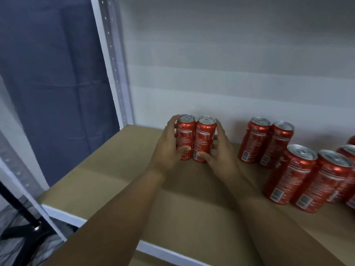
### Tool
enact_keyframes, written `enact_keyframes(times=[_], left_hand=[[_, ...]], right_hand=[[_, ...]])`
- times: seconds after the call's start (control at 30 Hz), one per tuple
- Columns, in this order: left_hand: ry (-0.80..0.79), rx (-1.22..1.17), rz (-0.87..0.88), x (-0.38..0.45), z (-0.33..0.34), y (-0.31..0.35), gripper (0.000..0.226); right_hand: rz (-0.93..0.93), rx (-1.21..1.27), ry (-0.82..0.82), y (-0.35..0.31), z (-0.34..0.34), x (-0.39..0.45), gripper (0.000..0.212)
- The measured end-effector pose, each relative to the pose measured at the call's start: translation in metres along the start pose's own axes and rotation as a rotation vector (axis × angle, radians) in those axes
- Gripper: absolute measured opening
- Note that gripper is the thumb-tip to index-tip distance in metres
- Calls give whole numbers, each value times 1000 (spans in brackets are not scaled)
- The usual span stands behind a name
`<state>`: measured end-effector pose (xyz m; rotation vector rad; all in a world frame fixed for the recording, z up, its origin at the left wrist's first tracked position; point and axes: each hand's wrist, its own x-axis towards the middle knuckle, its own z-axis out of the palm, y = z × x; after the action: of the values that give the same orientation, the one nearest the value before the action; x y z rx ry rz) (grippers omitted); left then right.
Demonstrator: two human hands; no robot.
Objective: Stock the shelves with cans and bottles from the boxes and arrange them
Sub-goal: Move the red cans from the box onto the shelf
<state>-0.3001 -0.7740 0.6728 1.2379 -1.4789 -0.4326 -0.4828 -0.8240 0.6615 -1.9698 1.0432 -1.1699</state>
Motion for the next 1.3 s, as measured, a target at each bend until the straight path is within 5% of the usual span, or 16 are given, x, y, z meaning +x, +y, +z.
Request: enact_keyframes(times=[0.53,0.7,0.87,0.97,1.3], left_hand=[[14,202,-49,56,-8,-36,98],[-38,196,-164,36,-6,-26,116],[16,339,-208,-7,-15,-16,74],[-37,408,-262,-42,-22,-5,44],[-5,446,-4,-208,-52,55,9]], right_hand=[[101,-73,42,3,29,47,110],[248,-98,-25,-9,24,25,97],[219,-257,6,-19,25,-12,65],[276,-318,-44,-34,29,-44,64],[31,-299,-40,-104,43,-207,45]])
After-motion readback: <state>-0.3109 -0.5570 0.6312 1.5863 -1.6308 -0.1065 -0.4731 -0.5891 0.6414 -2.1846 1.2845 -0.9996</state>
